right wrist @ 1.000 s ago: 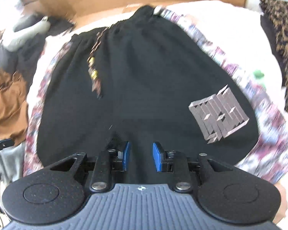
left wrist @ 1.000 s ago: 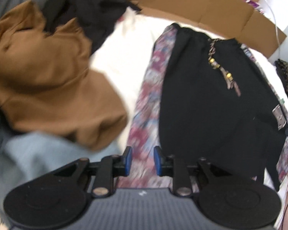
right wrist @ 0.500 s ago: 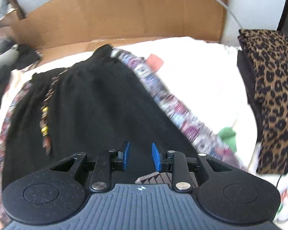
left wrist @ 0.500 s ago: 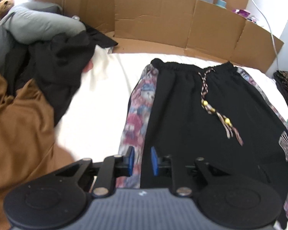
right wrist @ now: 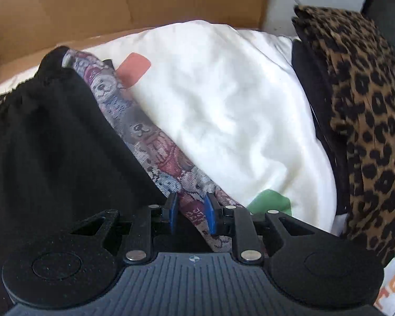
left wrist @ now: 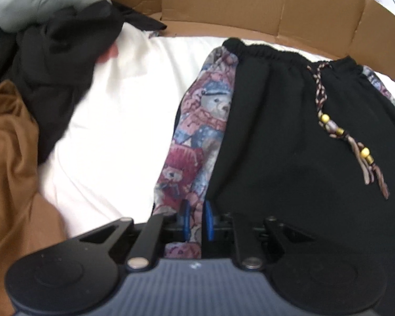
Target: Fold clothes
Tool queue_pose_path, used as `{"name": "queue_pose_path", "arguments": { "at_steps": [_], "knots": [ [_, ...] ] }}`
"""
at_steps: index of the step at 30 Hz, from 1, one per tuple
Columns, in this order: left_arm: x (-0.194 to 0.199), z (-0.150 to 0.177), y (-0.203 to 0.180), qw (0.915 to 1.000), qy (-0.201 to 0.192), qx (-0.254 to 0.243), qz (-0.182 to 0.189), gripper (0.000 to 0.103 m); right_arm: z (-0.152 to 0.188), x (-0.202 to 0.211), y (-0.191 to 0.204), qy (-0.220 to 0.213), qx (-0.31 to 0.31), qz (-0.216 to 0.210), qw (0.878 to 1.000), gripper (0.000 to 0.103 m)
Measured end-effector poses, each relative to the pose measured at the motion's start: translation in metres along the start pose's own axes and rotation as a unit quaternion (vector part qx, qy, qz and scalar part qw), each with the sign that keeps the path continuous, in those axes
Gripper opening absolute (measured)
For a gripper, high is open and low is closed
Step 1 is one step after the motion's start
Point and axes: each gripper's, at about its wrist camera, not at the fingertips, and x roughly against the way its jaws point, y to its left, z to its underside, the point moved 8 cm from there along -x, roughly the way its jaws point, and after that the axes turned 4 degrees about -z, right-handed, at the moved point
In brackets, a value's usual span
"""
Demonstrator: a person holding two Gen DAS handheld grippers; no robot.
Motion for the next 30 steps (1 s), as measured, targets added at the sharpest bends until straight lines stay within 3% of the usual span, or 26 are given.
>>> {"name": "queue_pose_path", "arguments": {
  "at_steps": [2, 4, 7, 14, 21, 27, 30],
  "knots": [
    [0.006, -0.001, 0.002, 1.0000, 0.001, 0.007, 0.004, 0.015, -0.003, 0.004, 0.000, 0.007, -0.003, 0.001, 1.000, 0.028],
    [0.019, -0.006, 0.003, 0.9994, -0.017, 0.019, 0.023, 0.015, -0.011, 0.013, 0.006, -0.010, 0.002, -0.013, 1.000, 0.028],
    [0.030, -0.015, 0.007, 0.9986, -0.043, 0.018, 0.022, 0.015, -0.024, 0.022, 0.014, -0.036, 0.003, -0.034, 0.999, 0.028],
    [0.015, -0.048, 0.003, 0.9968, -0.073, 0.021, 0.024, 0.014, -0.056, 0.010, 0.040, -0.058, 0.010, -0.048, 0.997, 0.028],
    [-0.031, -0.057, 0.006, 0.9984, -0.049, 0.018, 0.022, 0.014, -0.070, -0.031, 0.048, -0.043, 0.007, -0.038, 0.998, 0.028],
    [-0.028, -0.057, 0.016, 0.9977, -0.055, 0.031, 0.024, 0.011, -0.082, -0.032, 0.043, -0.049, -0.001, -0.021, 0.999, 0.028],
    [-0.015, -0.061, 0.021, 0.9964, -0.072, 0.035, 0.031, 0.012, -0.096, -0.020, 0.051, -0.068, 0.012, -0.040, 0.997, 0.028]
  ]
}}
